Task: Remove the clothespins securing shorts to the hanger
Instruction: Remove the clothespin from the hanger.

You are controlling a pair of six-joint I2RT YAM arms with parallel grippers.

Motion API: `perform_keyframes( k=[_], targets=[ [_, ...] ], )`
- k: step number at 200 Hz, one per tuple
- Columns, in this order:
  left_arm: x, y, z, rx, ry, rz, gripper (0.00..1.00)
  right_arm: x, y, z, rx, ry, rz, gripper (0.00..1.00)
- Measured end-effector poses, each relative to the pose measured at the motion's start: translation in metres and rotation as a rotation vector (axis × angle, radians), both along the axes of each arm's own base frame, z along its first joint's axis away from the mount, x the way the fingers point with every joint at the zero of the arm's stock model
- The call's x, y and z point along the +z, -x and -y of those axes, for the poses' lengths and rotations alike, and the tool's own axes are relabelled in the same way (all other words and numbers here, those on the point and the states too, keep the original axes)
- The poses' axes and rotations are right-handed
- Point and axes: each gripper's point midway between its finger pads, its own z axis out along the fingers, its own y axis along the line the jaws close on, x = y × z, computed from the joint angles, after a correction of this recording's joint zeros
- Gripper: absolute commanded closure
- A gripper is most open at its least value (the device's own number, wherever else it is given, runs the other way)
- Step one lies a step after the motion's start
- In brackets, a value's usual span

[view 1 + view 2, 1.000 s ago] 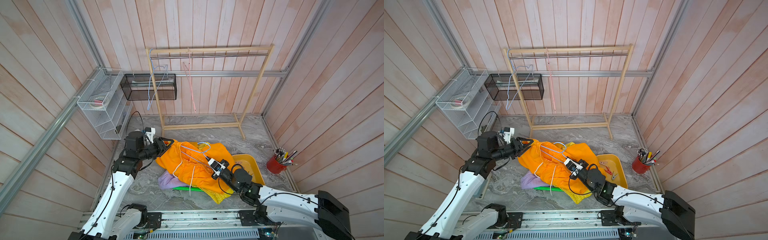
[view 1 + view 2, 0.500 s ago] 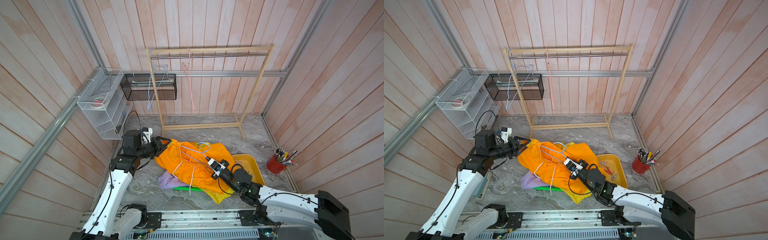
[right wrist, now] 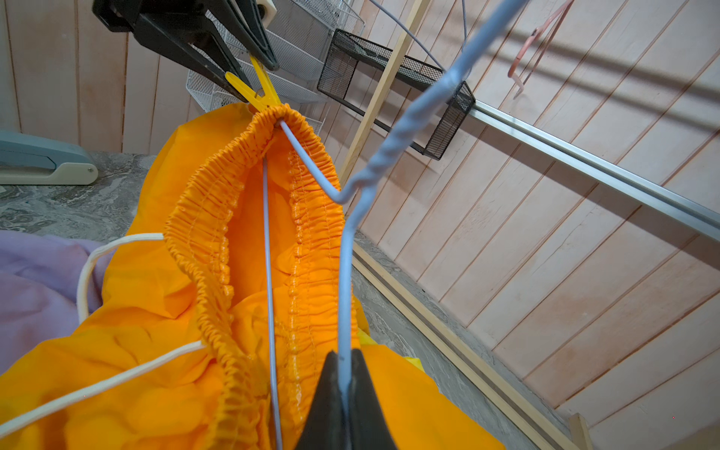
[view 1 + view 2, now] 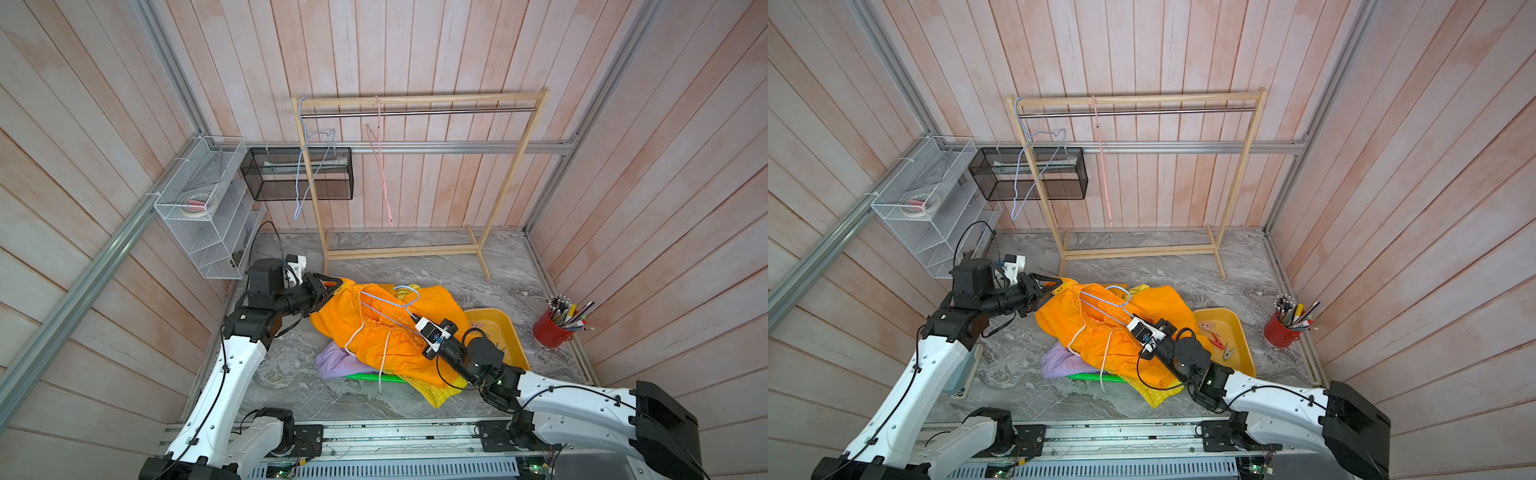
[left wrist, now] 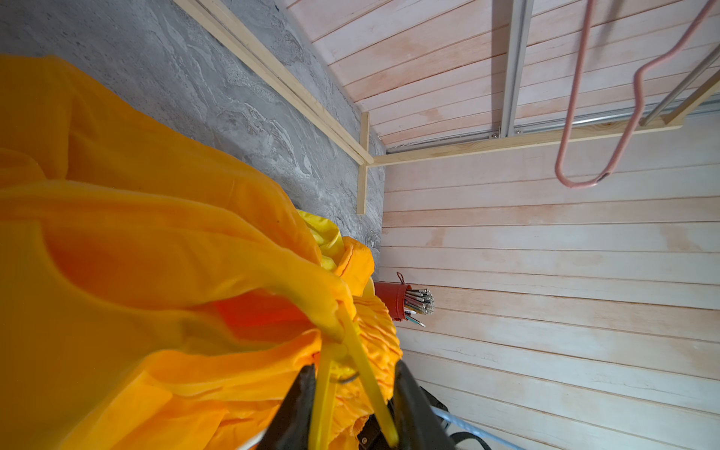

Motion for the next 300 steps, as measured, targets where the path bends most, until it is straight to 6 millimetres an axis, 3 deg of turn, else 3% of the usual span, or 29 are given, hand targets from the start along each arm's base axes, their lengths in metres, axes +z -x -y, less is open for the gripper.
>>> perform_keyframes(
  k=[37, 70, 113, 232, 300],
  targets=[
    [0.000, -0.001, -0.001, 0.005, 0.002, -0.002, 0.75, 0.000, 0.000, 0.000, -0.001, 0.000, -0.001, 1.00],
    [0.001, -0.002, -0.001, 0.010, 0.010, -0.002, 0.88, 0.000, 0.000, 0.000, 0.000, 0.000, -0.001, 1.00],
    [0.002, -0.003, -0.001, 0.010, 0.013, 0.009, 0.97, -0.001, 0.000, -0.001, 0.006, -0.001, -0.004, 1.00],
    [0.014, 0.013, -0.005, 0.002, -0.002, 0.061, 1.00, -0.001, -0.006, 0.000, -0.018, -0.016, 0.000, 1.00],
    [0.009, 0.025, -0.003, -0.029, 0.011, 0.069, 1.00, -0.009, -0.018, -0.001, -0.049, 0.000, -0.050, 1.00]
  ],
)
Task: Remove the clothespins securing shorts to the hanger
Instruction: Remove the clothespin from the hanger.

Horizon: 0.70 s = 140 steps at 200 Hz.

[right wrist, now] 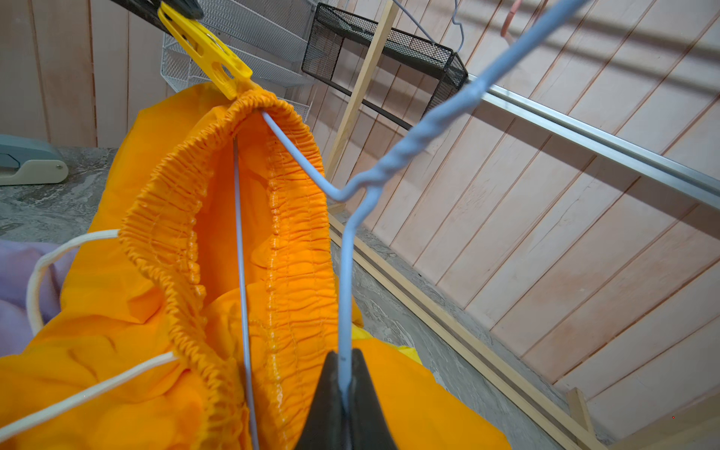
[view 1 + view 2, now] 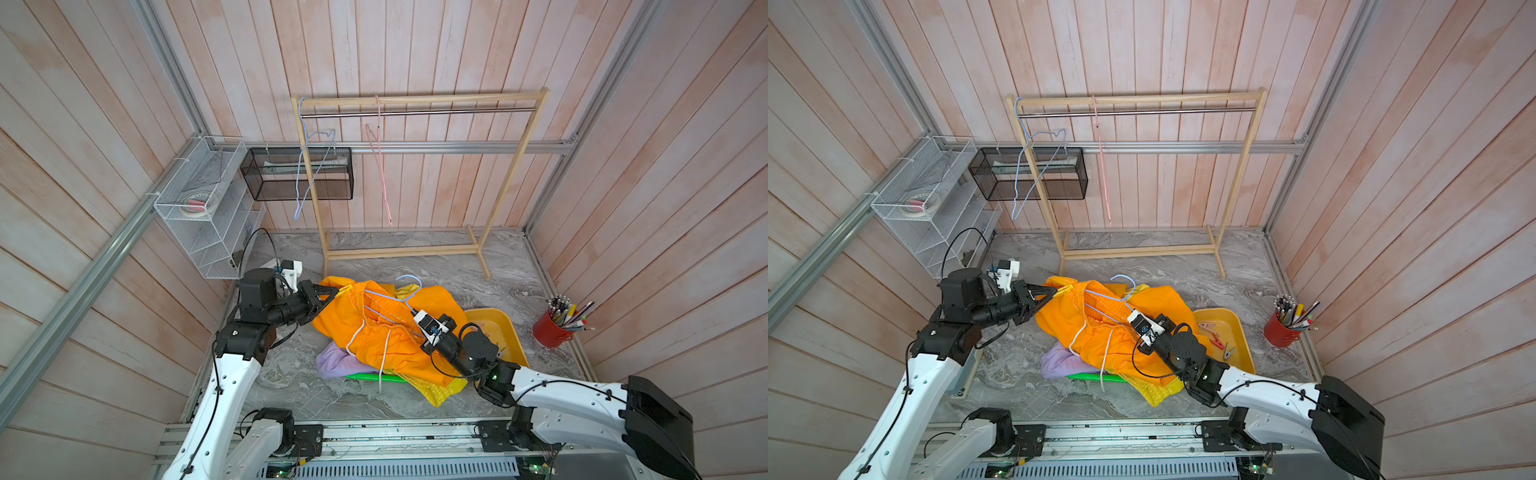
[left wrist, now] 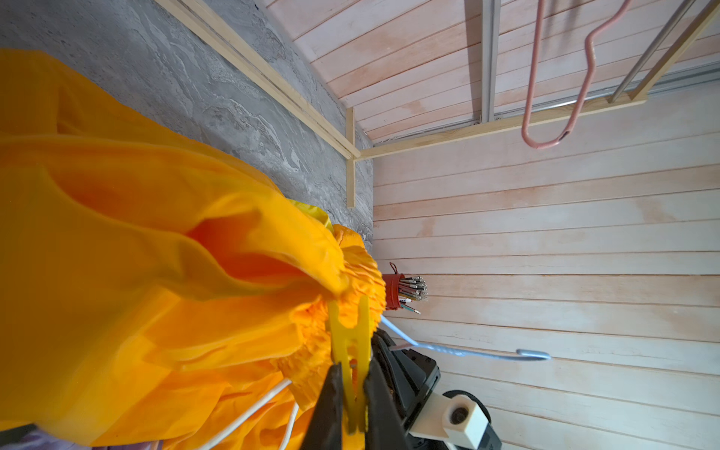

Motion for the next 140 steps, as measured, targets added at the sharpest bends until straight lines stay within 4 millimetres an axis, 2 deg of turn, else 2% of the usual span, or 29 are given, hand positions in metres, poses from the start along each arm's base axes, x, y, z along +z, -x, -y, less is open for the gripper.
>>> perform_keyframes(
  k=[56, 84, 140],
  targets=[
    [0.004, 0.004, 0.003, -0.033, -0.001, 0.030, 1.00, -0.008, -0.003, -0.006, -0.001, 0.028, -0.033, 1.00],
    [0.006, 0.004, 0.002, -0.033, -0.004, 0.043, 1.00, -0.005, 0.005, -0.011, 0.042, 0.016, -0.033, 1.00],
    [0.025, 0.004, 0.002, -0.027, 0.008, 0.133, 1.00, 0.002, 0.024, -0.018, 0.130, -0.024, -0.067, 0.69]
  ],
)
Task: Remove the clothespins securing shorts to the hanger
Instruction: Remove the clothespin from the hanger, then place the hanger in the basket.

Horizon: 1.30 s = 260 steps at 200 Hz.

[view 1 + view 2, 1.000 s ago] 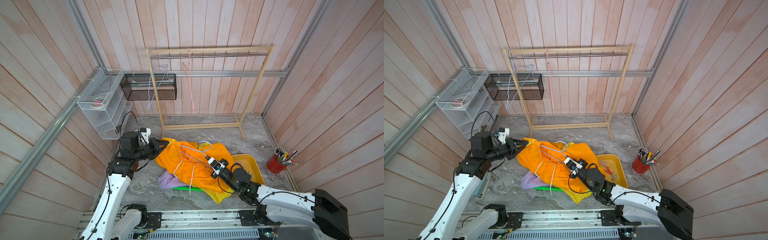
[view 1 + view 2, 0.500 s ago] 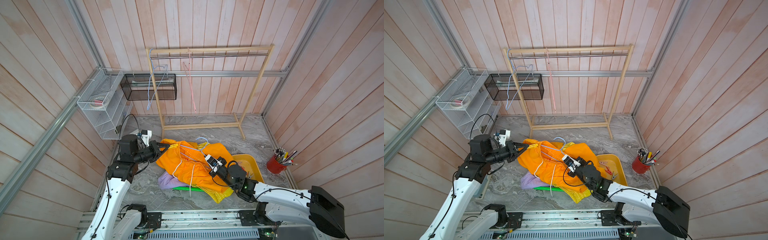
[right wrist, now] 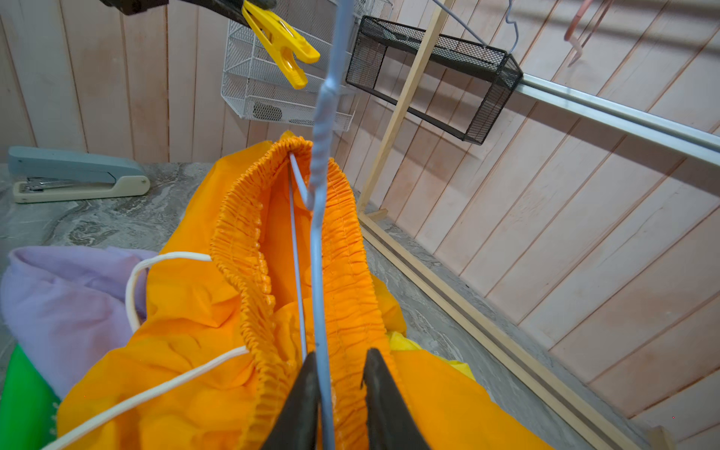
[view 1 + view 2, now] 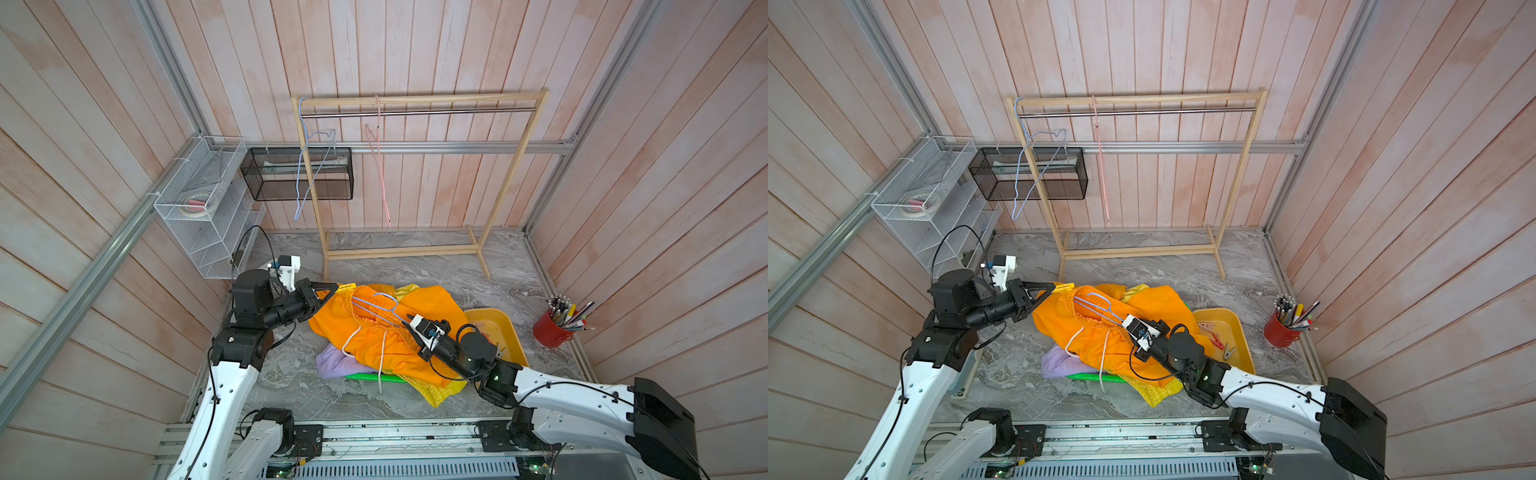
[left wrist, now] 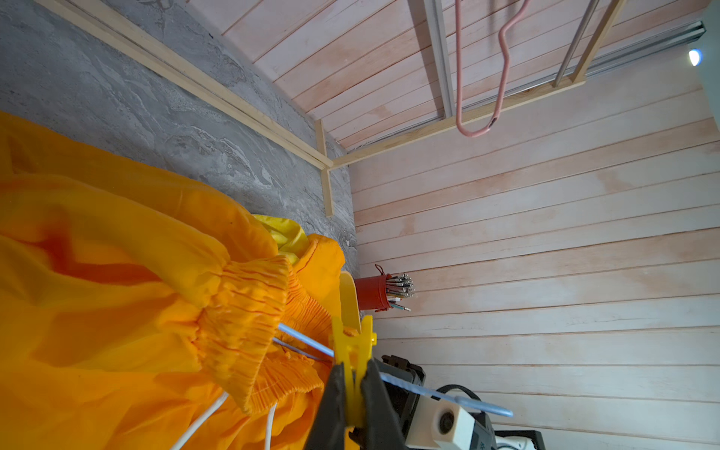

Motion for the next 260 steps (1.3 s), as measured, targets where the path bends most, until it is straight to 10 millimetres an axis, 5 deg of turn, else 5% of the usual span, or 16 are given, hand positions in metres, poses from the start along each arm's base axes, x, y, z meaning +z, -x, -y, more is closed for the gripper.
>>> perform_keyframes(
  k=[127, 152, 190, 260],
  targets=[
    [0.011, -0.009, -0.007, 0.047, -0.037, 0.058, 1.00, 0.011, 0.022, 0.015, 0.061, -0.082, -0.116, 0.45],
    [0.014, -0.009, -0.007, 0.049, -0.037, 0.069, 1.00, 0.013, 0.025, 0.017, 0.070, -0.102, -0.138, 0.44],
    [0.014, -0.009, -0.007, 0.051, -0.031, 0.069, 1.00, -0.013, 0.023, 0.015, 0.056, -0.045, -0.217, 0.44],
    [0.014, -0.010, -0.007, 0.055, -0.018, 0.071, 1.00, -0.001, 0.016, 0.024, 0.025, -0.110, -0.233, 0.40]
  ],
)
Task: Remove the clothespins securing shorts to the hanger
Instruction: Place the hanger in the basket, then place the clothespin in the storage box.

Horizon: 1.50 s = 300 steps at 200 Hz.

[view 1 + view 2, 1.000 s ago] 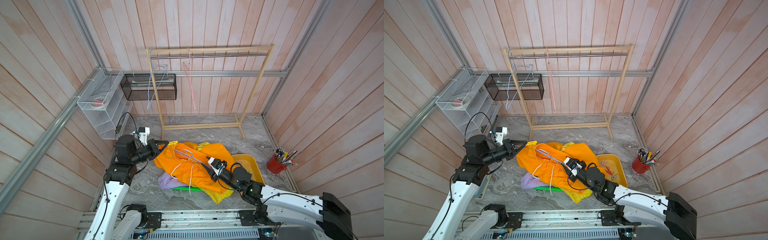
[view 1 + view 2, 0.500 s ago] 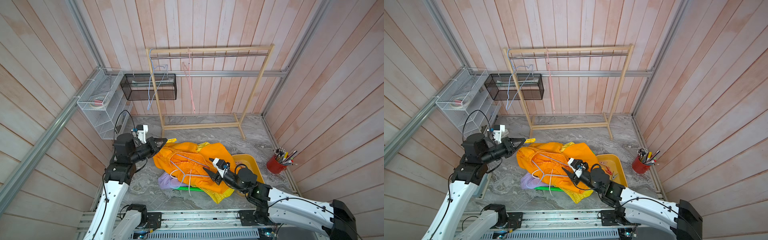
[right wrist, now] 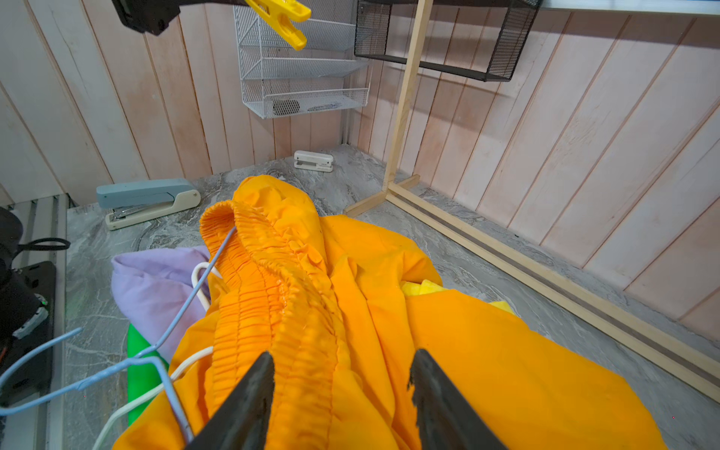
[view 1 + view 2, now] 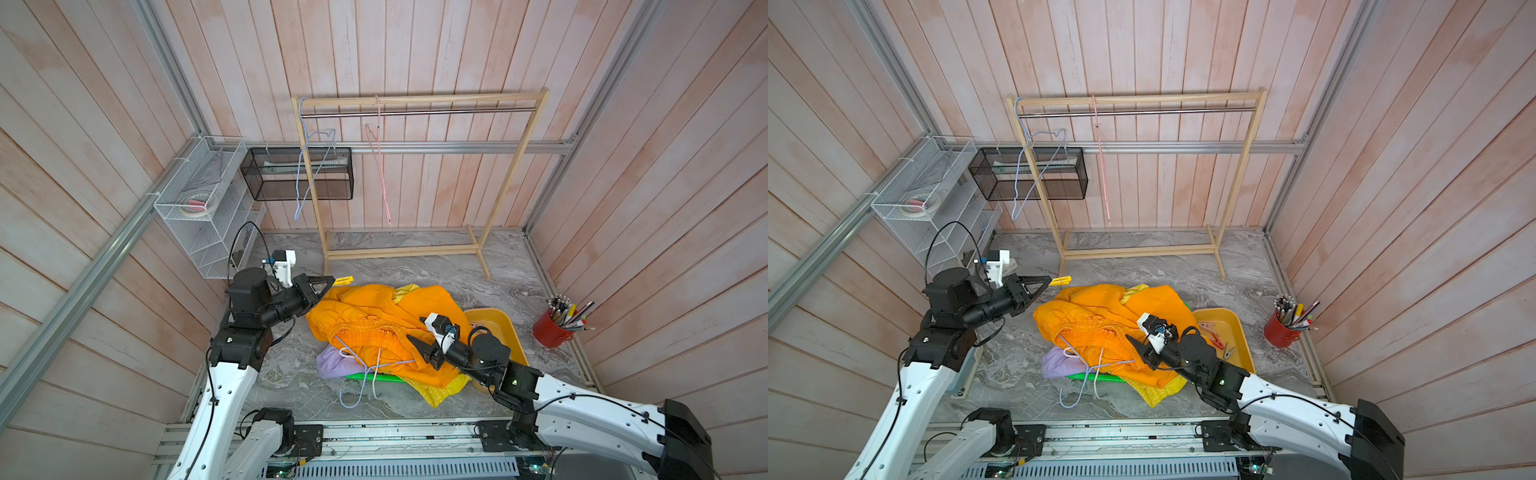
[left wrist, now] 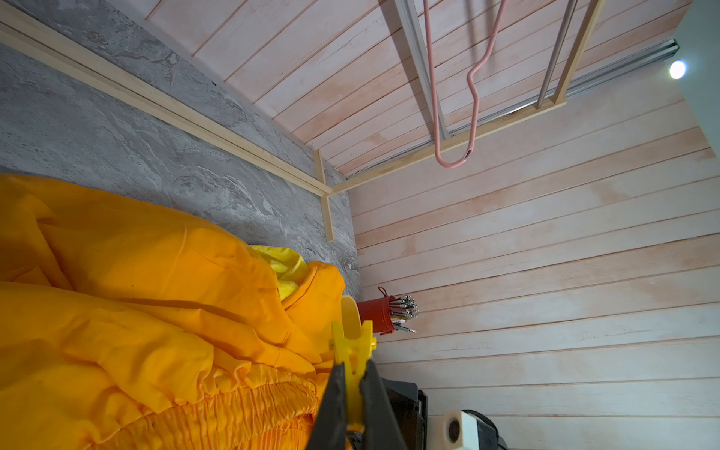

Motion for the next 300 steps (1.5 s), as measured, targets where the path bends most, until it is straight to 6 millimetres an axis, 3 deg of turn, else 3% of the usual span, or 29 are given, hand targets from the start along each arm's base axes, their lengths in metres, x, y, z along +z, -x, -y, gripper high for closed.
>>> perform_keyframes(
  k=[19, 40, 60, 94, 121, 126, 129, 219, 257, 300],
  targets=[
    [0.003, 0.000, 0.002, -0.003, 0.003, 0.016, 1.00, 0.015, -0.007, 0.013, -0.033, -0.065, -0.004, 0.38],
    [0.005, 0.004, 0.014, -0.032, 0.003, 0.032, 1.00, 0.031, -0.030, 0.045, -0.143, -0.157, -0.035, 0.37],
    [0.006, 0.011, 0.036, -0.088, -0.002, 0.045, 1.00, 0.045, -0.046, 0.082, -0.268, -0.242, -0.050, 0.35],
    [-0.009, 0.016, 0.087, -0.194, -0.031, 0.030, 1.00, 0.070, -0.051, 0.127, -0.426, -0.331, -0.048, 0.28],
    [-0.032, 0.019, 0.136, -0.283, -0.090, -0.022, 1.00, 0.089, -0.047, 0.155, -0.528, -0.390, -0.030, 0.17],
    [-0.035, 0.019, 0.145, -0.297, -0.100, -0.026, 1.00, 0.092, -0.046, 0.160, -0.544, -0.400, -0.026, 0.04],
    [-0.036, 0.018, 0.150, -0.304, -0.106, -0.025, 1.00, 0.094, -0.044, 0.164, -0.557, -0.415, -0.029, 0.02],
    [-0.018, 0.016, 0.296, -0.487, -0.142, 0.096, 1.00, 0.117, -0.003, 0.240, -0.768, -0.564, 0.040, 0.02],
    [-0.050, 0.019, 0.350, -0.560, -0.183, 0.069, 1.00, 0.129, 0.015, 0.265, -0.810, -0.651, 0.095, 0.02],
    [-0.085, 0.020, 0.388, -0.610, -0.219, 0.032, 1.00, 0.123, 0.016, 0.268, -0.831, -0.638, 0.085, 0.02]
  ],
)
